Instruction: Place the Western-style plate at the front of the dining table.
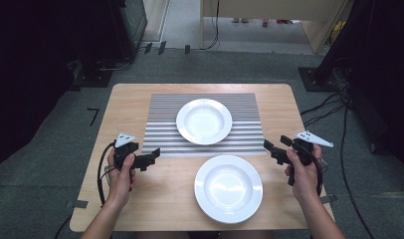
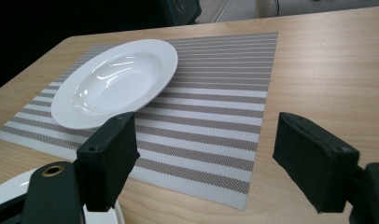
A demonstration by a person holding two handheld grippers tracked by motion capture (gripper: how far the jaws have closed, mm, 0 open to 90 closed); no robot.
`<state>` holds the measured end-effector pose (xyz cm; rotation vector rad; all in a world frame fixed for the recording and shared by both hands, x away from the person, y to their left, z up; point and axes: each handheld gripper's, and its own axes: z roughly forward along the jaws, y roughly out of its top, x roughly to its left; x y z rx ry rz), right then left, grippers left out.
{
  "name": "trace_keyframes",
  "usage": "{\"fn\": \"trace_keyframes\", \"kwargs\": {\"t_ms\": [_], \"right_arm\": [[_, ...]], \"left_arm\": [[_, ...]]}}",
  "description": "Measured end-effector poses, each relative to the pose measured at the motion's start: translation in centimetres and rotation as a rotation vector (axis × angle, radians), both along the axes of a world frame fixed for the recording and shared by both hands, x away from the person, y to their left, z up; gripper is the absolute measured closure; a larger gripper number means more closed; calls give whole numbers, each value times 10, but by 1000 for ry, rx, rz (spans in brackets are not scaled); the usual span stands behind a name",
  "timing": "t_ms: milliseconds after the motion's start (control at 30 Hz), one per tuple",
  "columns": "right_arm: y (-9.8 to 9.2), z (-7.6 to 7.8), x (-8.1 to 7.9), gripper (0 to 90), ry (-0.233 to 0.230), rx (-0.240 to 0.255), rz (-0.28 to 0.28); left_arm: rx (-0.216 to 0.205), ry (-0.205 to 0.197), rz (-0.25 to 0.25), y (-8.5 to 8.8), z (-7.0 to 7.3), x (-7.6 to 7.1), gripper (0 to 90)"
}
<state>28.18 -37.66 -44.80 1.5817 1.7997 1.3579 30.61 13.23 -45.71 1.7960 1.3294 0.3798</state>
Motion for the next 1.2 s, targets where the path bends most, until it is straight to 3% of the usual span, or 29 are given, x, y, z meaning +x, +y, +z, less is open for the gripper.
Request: {"fn": "trace_keyframes", "kwargs": {"t_ms": [333, 767, 1200], "right_arm": [[-17, -9, -21, 220, 8, -2, -27], [-38, -33, -51, 220, 39, -15, -74], [-62, -55, -77, 218, 87, -51, -127]], "left_arm": [[2, 0, 28, 18, -6, -18, 90], [25, 33, 88, 48, -32, -48, 90], [47, 58, 149, 79, -47, -69, 90]]}}
